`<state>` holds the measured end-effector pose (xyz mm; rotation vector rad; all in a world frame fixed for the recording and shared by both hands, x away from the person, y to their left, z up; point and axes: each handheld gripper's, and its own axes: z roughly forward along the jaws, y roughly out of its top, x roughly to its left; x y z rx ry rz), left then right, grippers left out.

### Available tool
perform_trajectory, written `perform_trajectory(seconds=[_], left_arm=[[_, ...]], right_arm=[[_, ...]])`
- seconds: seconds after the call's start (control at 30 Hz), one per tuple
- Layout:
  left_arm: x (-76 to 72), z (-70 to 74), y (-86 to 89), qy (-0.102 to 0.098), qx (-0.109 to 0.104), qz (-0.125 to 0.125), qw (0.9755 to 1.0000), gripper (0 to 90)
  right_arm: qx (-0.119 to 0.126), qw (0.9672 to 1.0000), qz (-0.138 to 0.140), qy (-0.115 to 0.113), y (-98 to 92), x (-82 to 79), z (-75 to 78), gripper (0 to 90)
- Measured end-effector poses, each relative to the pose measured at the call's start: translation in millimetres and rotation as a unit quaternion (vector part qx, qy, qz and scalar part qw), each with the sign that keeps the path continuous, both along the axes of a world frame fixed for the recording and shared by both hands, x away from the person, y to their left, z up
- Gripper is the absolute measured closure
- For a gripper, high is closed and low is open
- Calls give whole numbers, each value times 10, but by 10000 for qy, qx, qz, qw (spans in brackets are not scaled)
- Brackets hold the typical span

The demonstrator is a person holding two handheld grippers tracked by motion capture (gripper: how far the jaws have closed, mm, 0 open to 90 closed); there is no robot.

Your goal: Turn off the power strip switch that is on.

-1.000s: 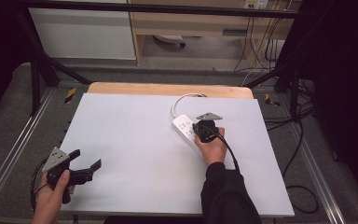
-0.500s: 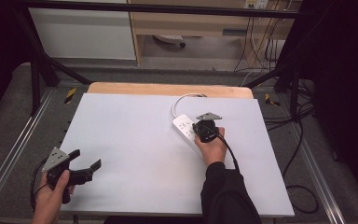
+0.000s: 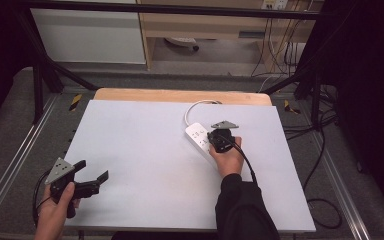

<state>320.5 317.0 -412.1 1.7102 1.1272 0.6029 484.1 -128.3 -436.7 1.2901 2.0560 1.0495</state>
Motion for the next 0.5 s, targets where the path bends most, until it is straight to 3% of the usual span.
perform_trajectory(seconds=[0.5], left_arm=[[-8, 4, 0, 19, -43, 17, 10000, 55]], right_arm=[[-119, 9999, -8, -13, 29, 7, -4, 900]])
